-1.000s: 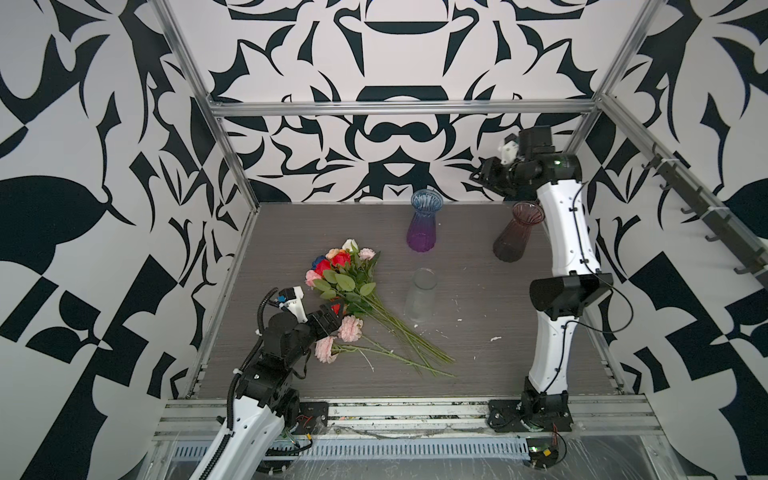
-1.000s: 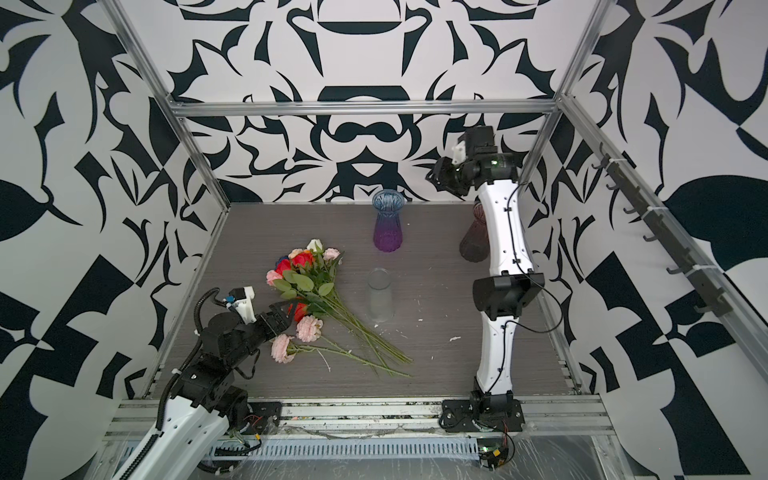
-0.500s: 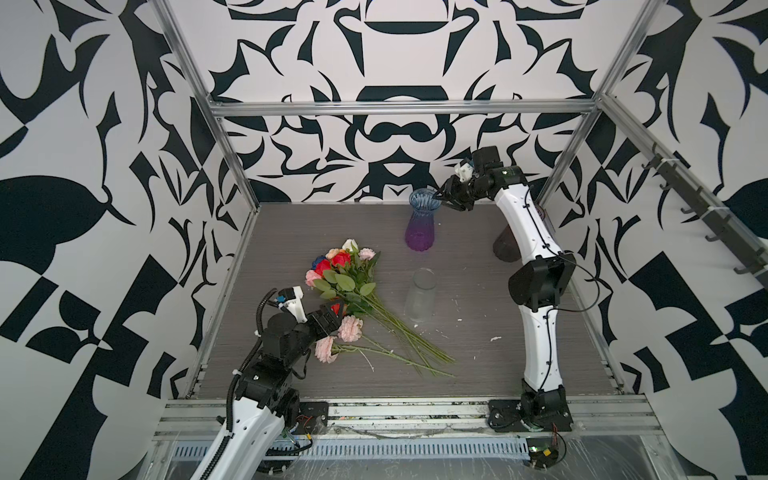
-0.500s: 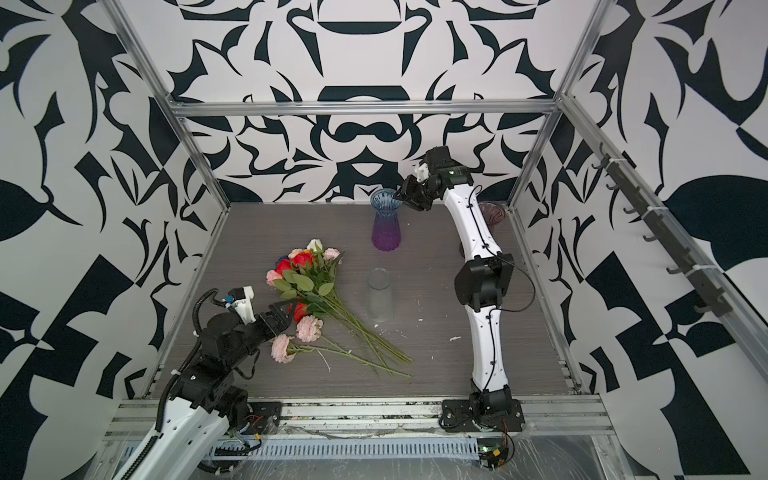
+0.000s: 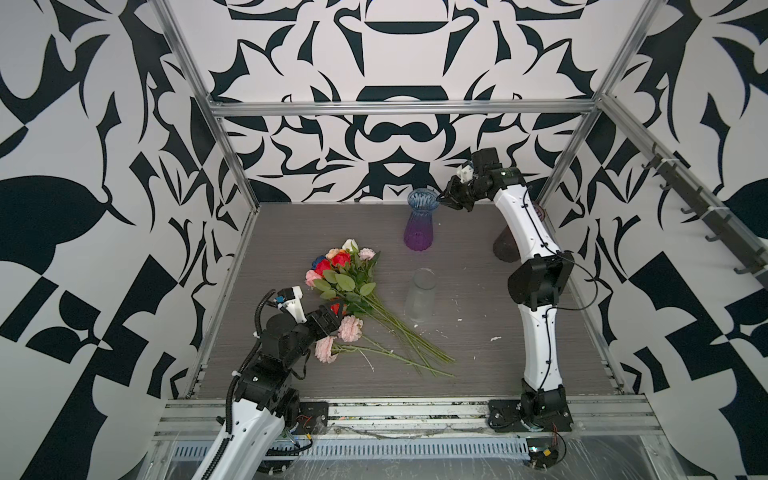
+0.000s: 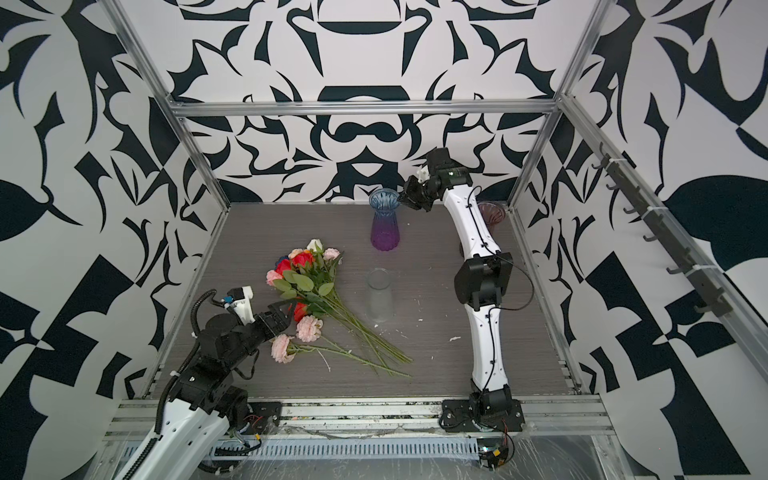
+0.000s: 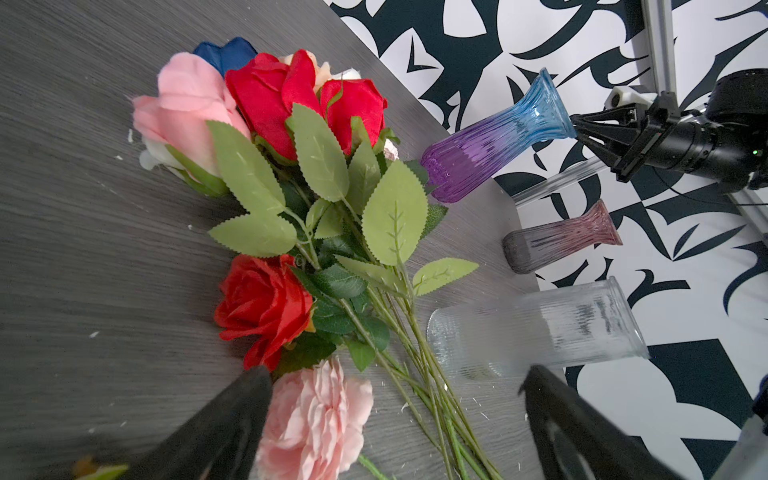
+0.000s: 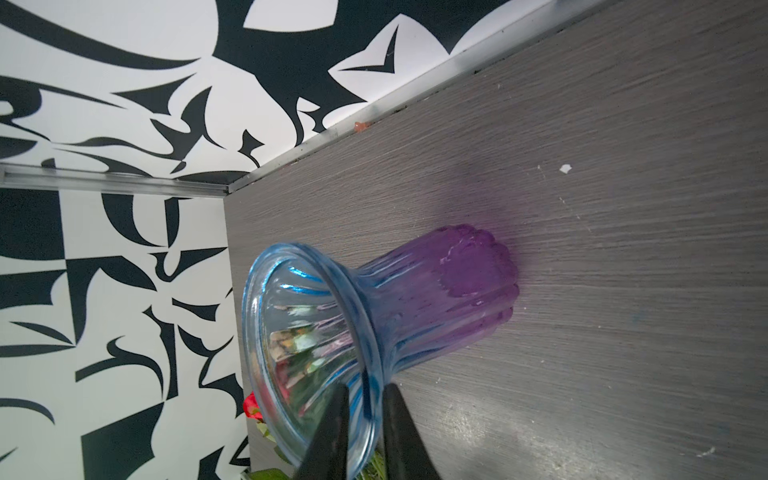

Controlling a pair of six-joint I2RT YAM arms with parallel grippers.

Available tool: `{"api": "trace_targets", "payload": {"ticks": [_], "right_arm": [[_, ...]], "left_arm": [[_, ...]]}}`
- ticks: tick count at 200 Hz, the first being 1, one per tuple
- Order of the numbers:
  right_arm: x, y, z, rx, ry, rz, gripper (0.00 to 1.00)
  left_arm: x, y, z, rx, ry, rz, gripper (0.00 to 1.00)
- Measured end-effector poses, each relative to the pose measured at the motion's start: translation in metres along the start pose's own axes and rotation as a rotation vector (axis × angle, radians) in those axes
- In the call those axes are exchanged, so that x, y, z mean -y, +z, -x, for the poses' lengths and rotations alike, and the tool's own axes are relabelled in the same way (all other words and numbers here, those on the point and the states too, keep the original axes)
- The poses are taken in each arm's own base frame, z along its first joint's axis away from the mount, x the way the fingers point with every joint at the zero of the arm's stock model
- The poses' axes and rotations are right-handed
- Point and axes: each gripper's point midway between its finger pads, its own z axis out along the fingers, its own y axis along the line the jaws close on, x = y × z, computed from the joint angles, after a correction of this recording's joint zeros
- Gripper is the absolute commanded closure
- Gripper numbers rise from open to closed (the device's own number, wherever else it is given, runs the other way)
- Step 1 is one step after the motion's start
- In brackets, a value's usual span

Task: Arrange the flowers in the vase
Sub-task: 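Release the pink-grey vase and grasp the blue-purple vase with the right gripper, then slide the blue-purple vase toward the pink-grey vase with the right gripper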

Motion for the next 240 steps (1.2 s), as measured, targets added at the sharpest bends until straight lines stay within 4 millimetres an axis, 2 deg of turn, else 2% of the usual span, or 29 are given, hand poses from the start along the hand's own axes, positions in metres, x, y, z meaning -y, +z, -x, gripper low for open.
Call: {"api": "trace_targets", "payload": {"ticks": [72,109,147,174,197,240], "right_arm": [[0.003,0.004,-0.004,-0.013,0.004,-0.008,0.85],[0.001,0.005,-0.004,-0.011,0.0,-0.005,0.95],[0.002,0.005,-0.003,-0.007,-0.006,-0.012,1.0],[0.009,0.001,0.001,0.001,-0.005,-0.022,1.0],[0.021,-0.009,0.003,0.005,0.009,-0.04,1.0],[0.07,-0.042,0.016,0.029,0.089,-0.106,1.0]], "left_arm": [[0.002,-0.002,0.001,0.009,0.002,-0.009,0.01],[0.001,-0.002,0.001,0.007,0.002,-0.007,0.01],[0.002,-0.002,0.001,0.01,0.002,-0.01,0.01],[0.003,-0.003,0.002,0.014,0.003,-0.014,0.01],[0.003,-0.003,0.002,0.016,0.003,-0.016,0.01],[0.002,-0.004,0.001,0.013,0.002,-0.012,0.0]]}}
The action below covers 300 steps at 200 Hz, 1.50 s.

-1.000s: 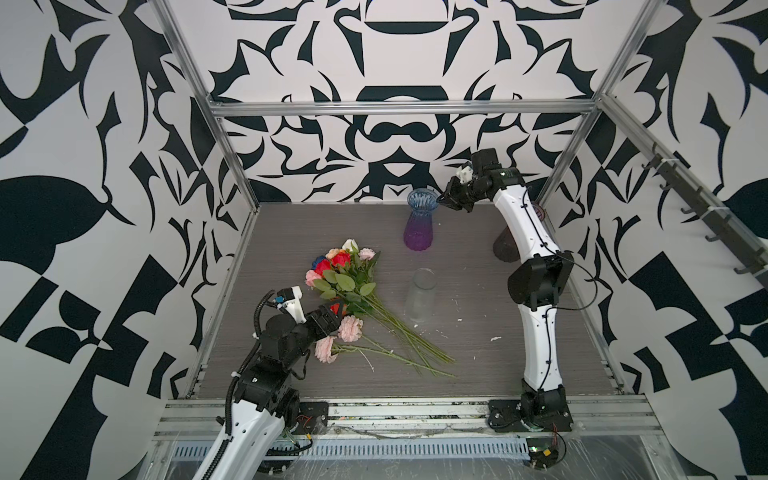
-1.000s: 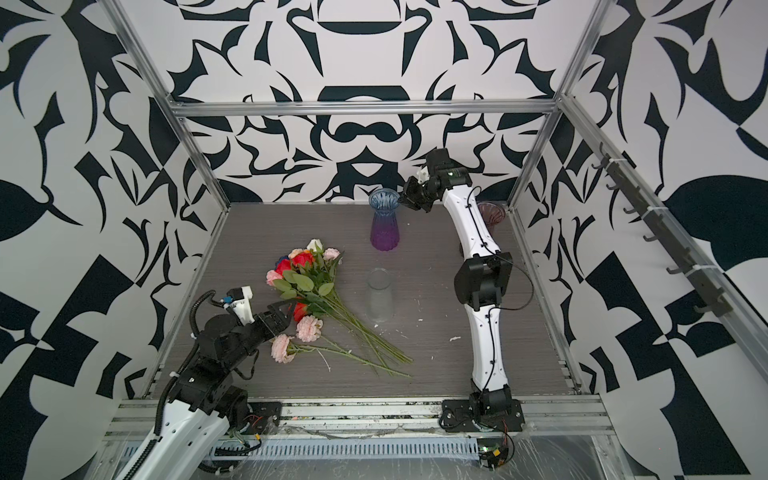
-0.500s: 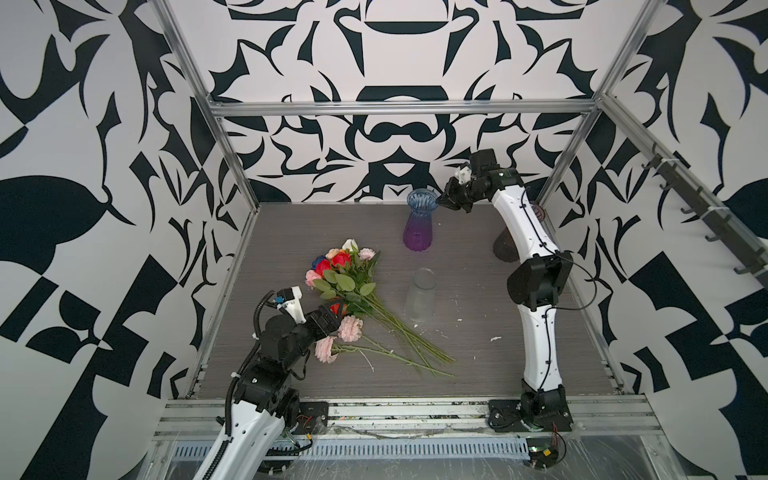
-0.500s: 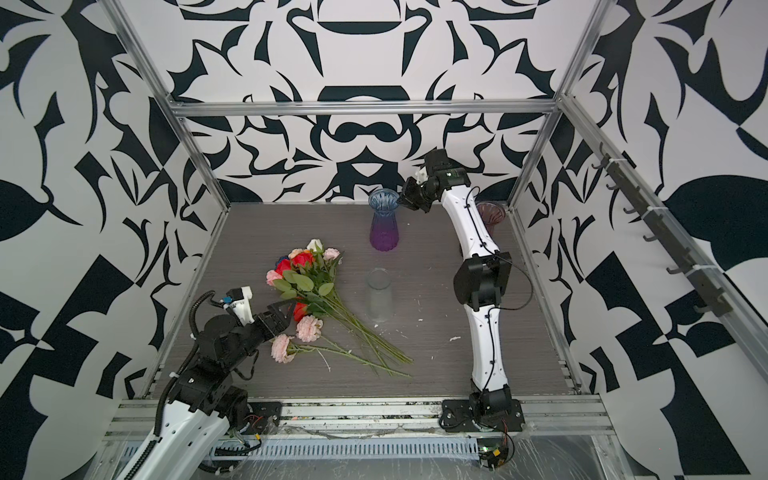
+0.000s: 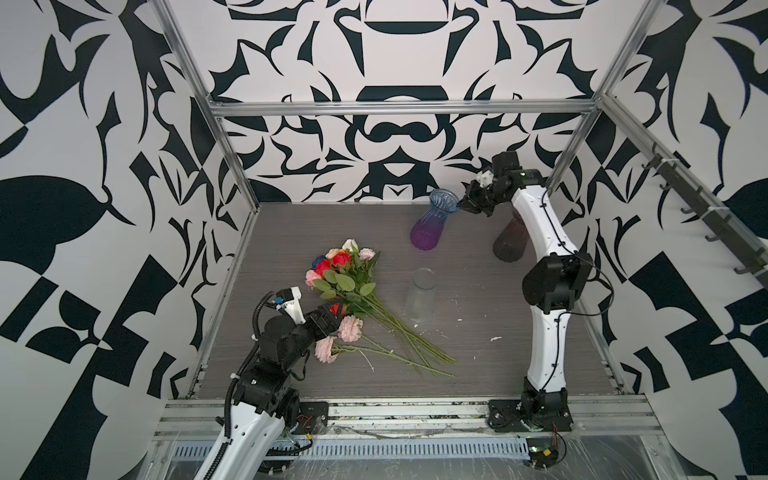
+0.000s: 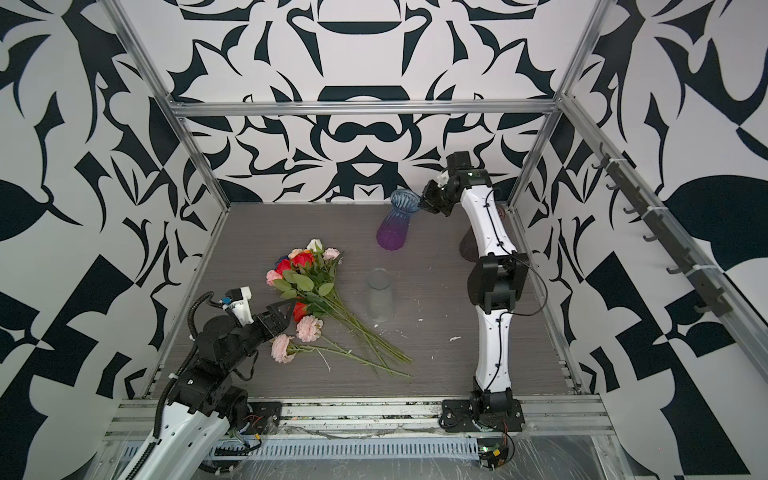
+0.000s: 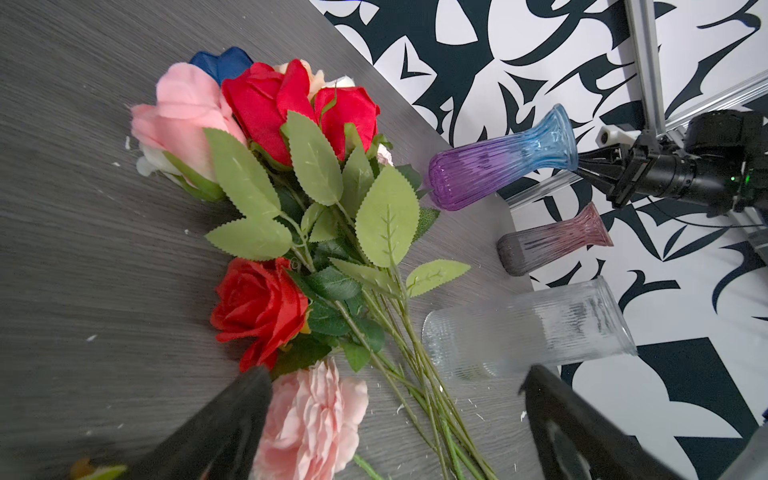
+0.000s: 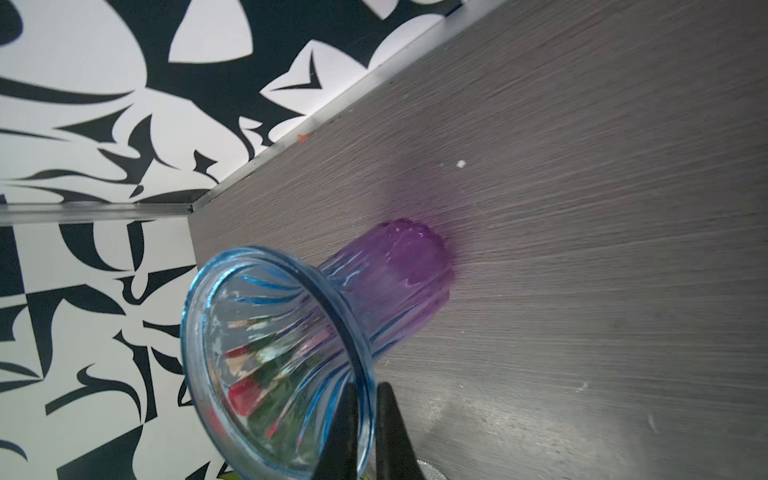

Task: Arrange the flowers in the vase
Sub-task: 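Slide the blue-purple vase toward the pink-grey vase with the right gripper, then open the right gripper and lift it off the blue-purple vase, then swing the right gripper back toward the robot beside the flower stems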

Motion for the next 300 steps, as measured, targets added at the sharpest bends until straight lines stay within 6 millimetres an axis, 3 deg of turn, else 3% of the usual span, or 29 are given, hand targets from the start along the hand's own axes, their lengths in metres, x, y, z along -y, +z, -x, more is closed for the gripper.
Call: {"api": "trace_targets", "payload": {"ticks": [50,126,169,215,250,274,300], "right_arm": [[0.035,-0.03,0.017,0.049,0.051,-0.036,1.0],[0.034,-0.034,0.02,0.06,0.044,-0.032,1.0],[0.034,-0.033,0.019,0.056,0.047,-0.03,0.65],[0.031,-0.036,0.018,0.054,0.036,-0.031,0.62],[0.017,-0.062,0.02,0.105,-0.029,-0.06,0.62],[0.008,-0.097,-0.002,0.159,-0.12,-0.134,0.62],[-0.013,-0.139,-0.076,0.185,-0.262,-0.139,0.63]], "left_arm": [[-0.002,0.0,-0.001,-0.004,-0.002,0.006,0.01],[-0.002,0.0,-0.002,-0.007,-0.003,0.01,0.01],[-0.002,-0.001,-0.002,-0.005,-0.004,0.009,0.01],[-0.003,-0.001,-0.002,-0.008,-0.005,0.012,0.01],[-0.004,-0.001,-0.002,-0.007,-0.007,0.016,0.01],[-0.005,-0.002,-0.003,-0.007,-0.01,0.023,0.01],[-0.005,-0.003,-0.002,0.001,-0.012,0.019,0.01]]}}
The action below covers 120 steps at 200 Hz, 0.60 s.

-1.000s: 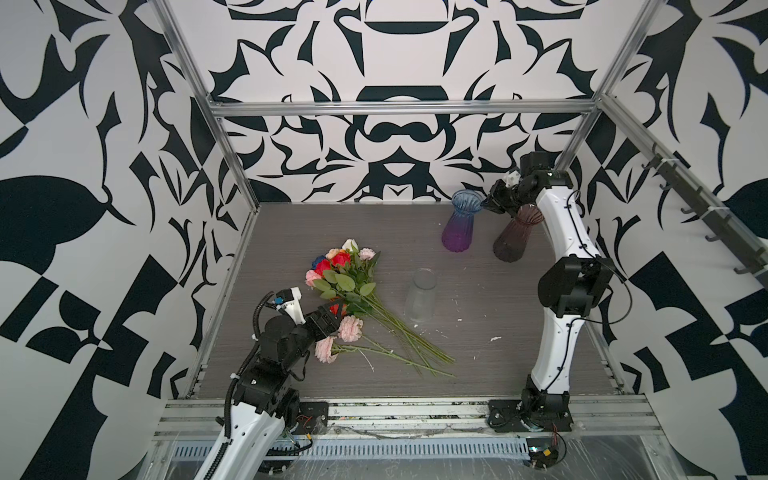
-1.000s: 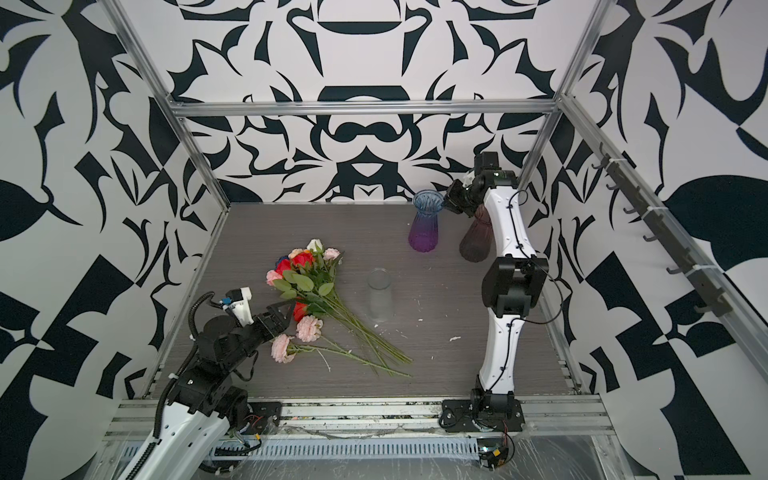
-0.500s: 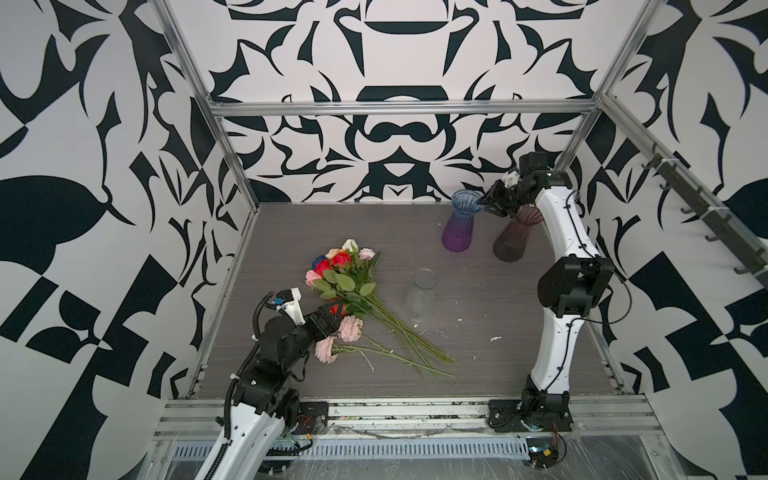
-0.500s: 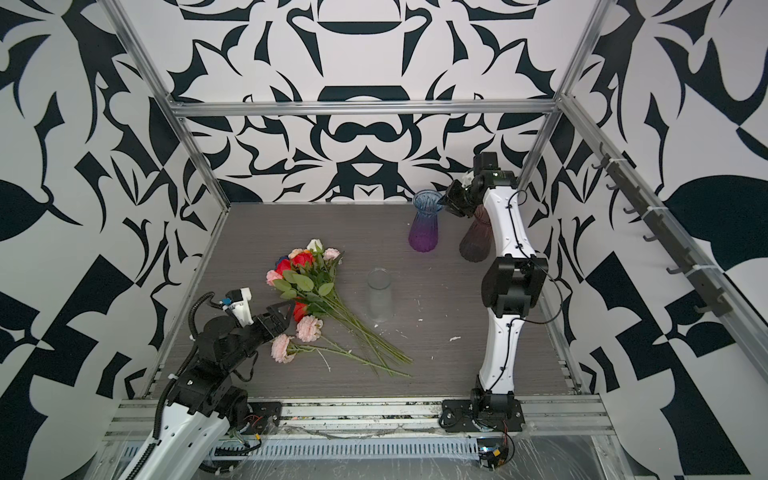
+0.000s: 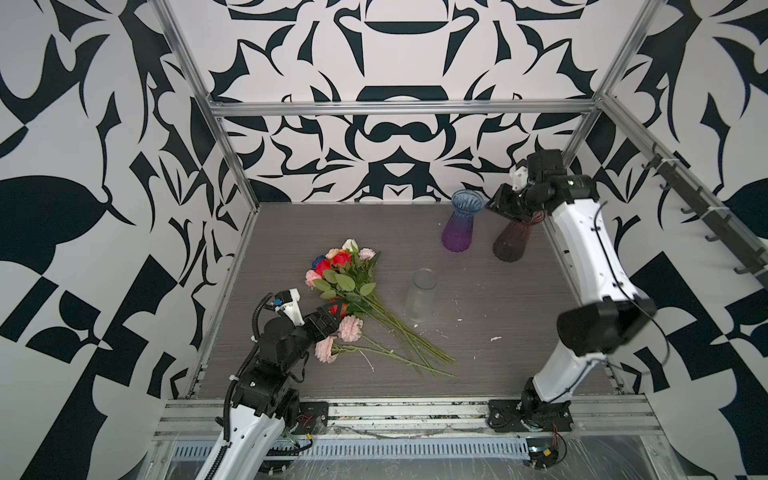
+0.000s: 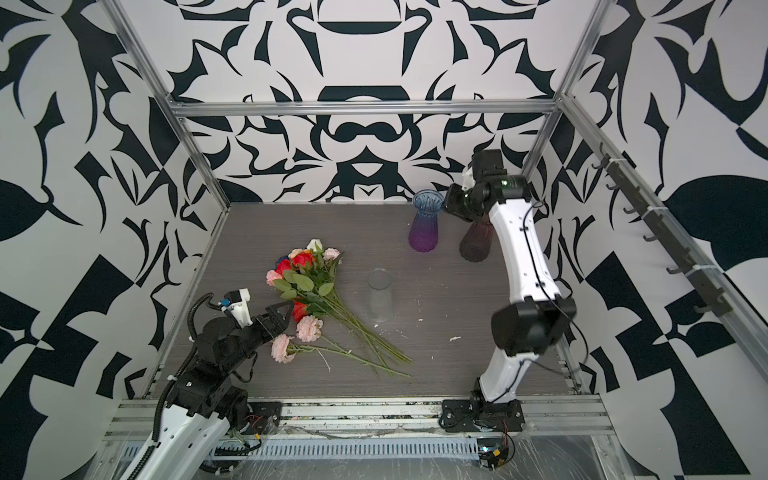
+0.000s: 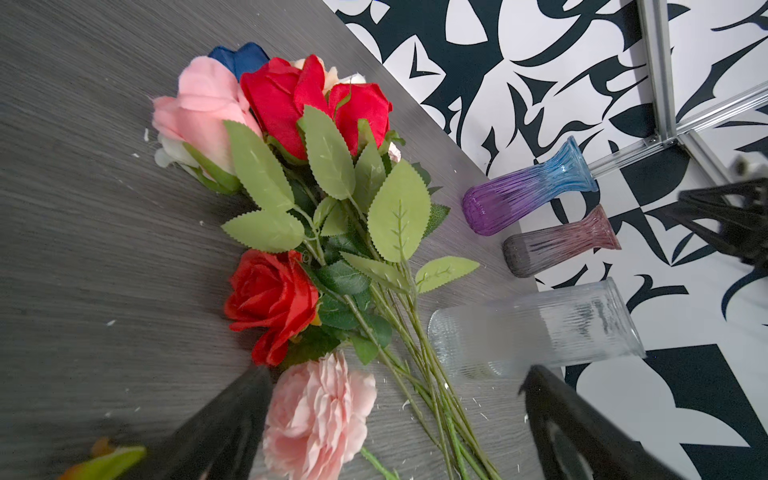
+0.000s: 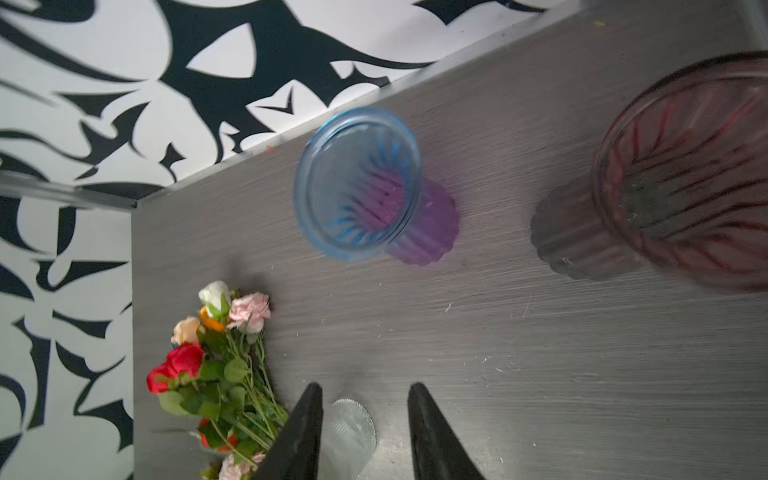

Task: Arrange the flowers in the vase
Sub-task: 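Swing the right gripper back toward the robot beside the flower stems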

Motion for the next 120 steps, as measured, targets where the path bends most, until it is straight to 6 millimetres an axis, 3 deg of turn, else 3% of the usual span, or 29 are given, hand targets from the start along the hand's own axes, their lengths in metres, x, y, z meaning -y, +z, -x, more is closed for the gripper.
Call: {"api": "trace_targets", "payload": {"ticks": [23,44,80,120], "right_arm": [[-0.028,-0.042,-0.07,0.023,-0.129,0.084,0.65],[-0.031,-0.057,-0.136,0.008,-0.199,0.16,0.66],[-0.004,-0.044,-0.236,-0.09,-0.203,0.24,0.67],[0.021,-0.016,-0.304,-0.213,-0.101,0.313,0.72]], "left_arm": [[-0.002,0.002,-0.002,-0.011,-0.009,0.01,0.0],[-0.004,0.004,-0.007,-0.038,-0.024,0.019,0.03],[0.006,0.002,-0.02,-0.124,-0.053,-0.029,0.13],[0.023,-0.028,-0.043,-0.26,-0.198,-0.091,0.19]]}}
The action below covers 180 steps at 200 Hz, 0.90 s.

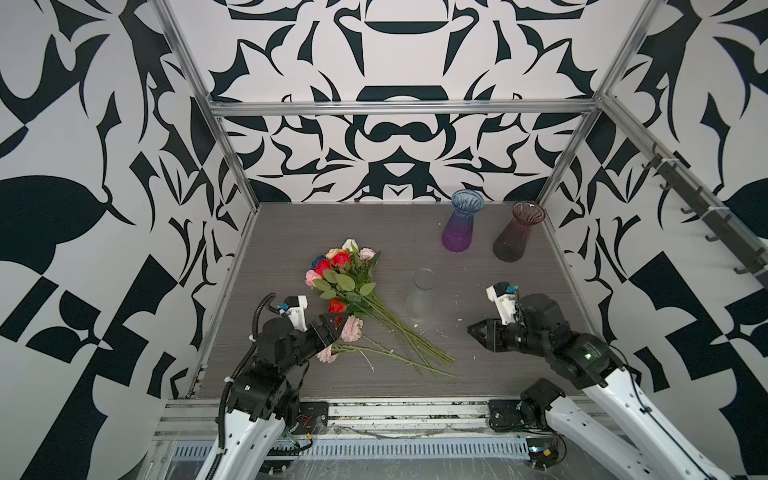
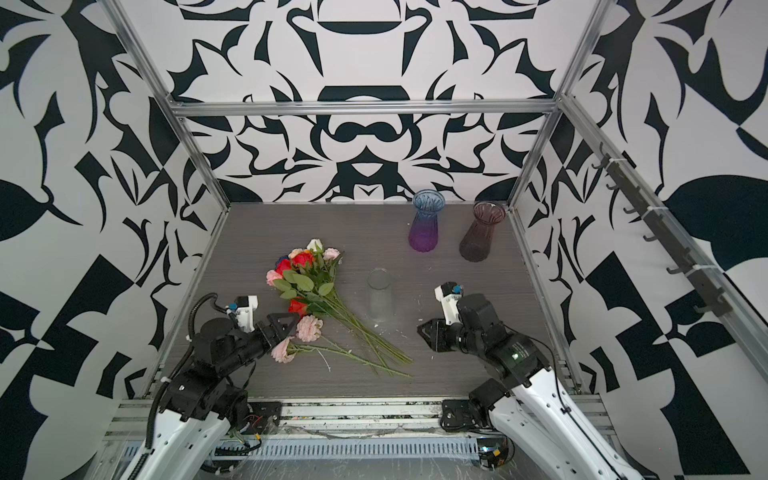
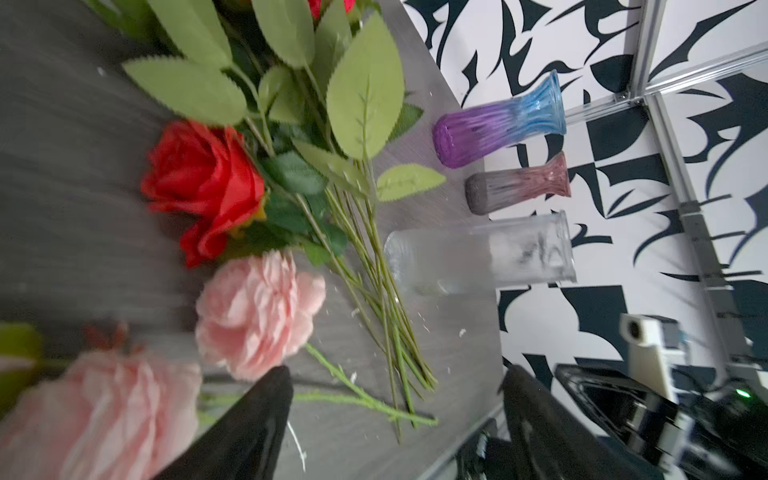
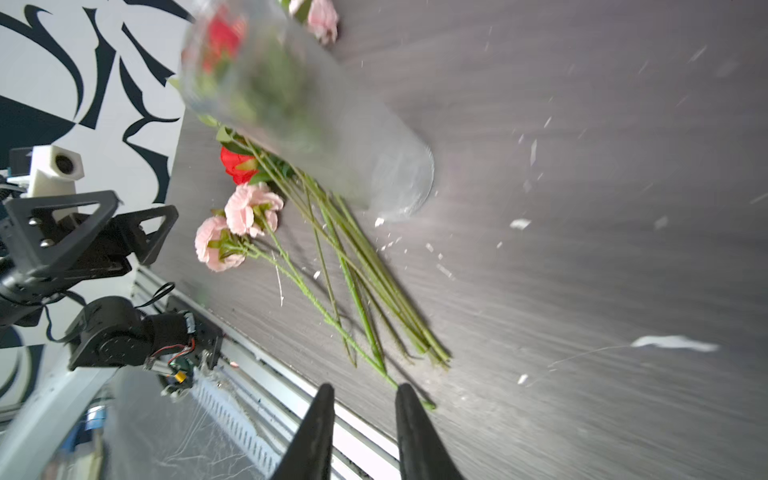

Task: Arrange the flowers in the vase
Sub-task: 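Swing the right gripper back toward the robot beside the flower stems, then reach the right gripper over the bouquet and grasp two pink rose stems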

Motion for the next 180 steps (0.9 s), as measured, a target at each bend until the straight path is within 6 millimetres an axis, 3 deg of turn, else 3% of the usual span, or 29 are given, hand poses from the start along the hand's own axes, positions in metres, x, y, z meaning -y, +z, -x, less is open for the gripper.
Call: {"api": "trace_targets", "payload": {"ticks": [34,63,87,105,127,155,180], "right_arm": [[0.018,0.025,-0.021,-0.029,0.103,0.017,0.74],[0.029,0.039,-0.026,-0.039,0.171,0.002,0.77],[0.026,0.043,-0.021,-0.032,0.189,0.014,0.77],[0.018,0.045,-0.02,-0.037,0.169,0.049,0.72],[0.0,0.051,-0.033,-0.123,0.09,0.081,0.69],[-0.04,0.062,-0.066,-0.292,-0.14,0.085,0.69],[-0.076,0.074,-0.088,-0.386,-0.362,0.037,0.69]], "left_arm": [[-0.001,-0.031,-0.033,-0.096,-0.197,0.012,0.21],[-0.01,-0.045,-0.054,-0.176,-0.352,0.097,0.21],[-0.02,-0.048,-0.065,-0.213,-0.462,0.153,0.21],[-0.022,-0.046,-0.066,-0.216,-0.494,0.155,0.19],[-0.032,-0.035,-0.069,-0.226,-0.535,0.166,0.18],[-0.051,-0.018,-0.073,-0.229,-0.588,0.183,0.18],[-0.043,-0.01,-0.063,-0.204,-0.567,0.128,0.17]]}}
